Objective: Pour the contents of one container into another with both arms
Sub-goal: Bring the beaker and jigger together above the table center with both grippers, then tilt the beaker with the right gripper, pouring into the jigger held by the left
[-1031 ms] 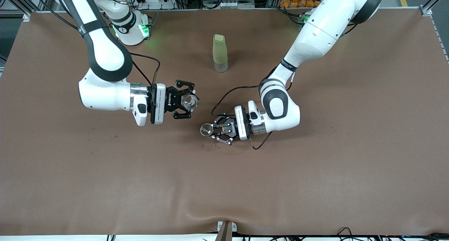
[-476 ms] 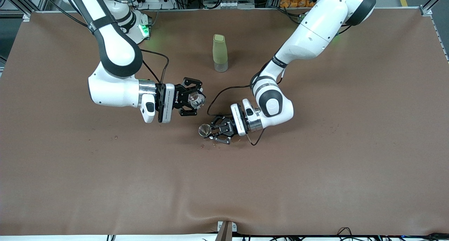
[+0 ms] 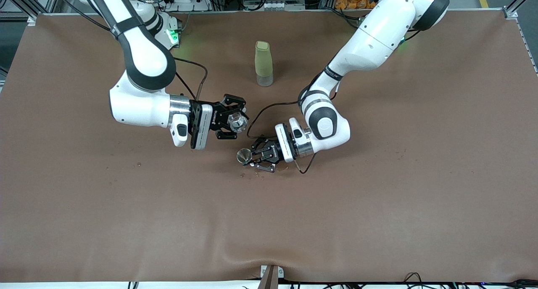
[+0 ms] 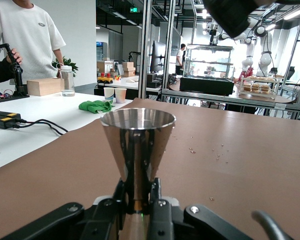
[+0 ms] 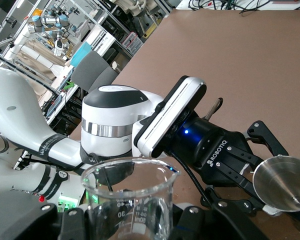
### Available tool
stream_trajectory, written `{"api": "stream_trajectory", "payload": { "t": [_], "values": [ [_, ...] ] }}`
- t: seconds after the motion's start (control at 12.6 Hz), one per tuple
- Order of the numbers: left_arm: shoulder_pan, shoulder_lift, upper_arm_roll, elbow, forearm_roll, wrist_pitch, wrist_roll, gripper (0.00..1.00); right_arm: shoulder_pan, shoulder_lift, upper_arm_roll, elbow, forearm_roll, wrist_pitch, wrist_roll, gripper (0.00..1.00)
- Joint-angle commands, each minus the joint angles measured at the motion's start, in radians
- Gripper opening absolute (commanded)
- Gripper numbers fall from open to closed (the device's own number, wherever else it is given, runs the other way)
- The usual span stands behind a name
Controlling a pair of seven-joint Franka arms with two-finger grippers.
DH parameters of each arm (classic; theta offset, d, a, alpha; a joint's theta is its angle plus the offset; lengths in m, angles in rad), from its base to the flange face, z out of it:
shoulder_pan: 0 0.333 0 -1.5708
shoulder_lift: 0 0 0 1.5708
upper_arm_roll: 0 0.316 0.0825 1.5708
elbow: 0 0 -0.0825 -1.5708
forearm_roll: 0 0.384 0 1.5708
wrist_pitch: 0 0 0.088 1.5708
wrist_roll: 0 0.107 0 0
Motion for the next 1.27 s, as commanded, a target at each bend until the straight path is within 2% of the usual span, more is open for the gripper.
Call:
{"api": "stream_trajectory", "payload": {
  "t": [0.0,0.71,1.19],
  "values": [
    [-0.007,-0.017,-0.008,-0.024,-0.040,0.021,0.027,0.00,0.030,0.023,-0.005,0.022,-0.002,0.012,0.050,0.00],
    [0.010,-0.151,-0.010,-0.235,-0.039,0.015,0.030,0.00,0.052,0.071,-0.005,0.032,-0.003,0.048,0.146,0.00],
    [0.010,-0.151,-0.010,-0.237,-0.027,0.010,0.055,0.00,0.064,0.097,-0.005,0.043,-0.009,0.067,0.152,0.00]
  ]
}}
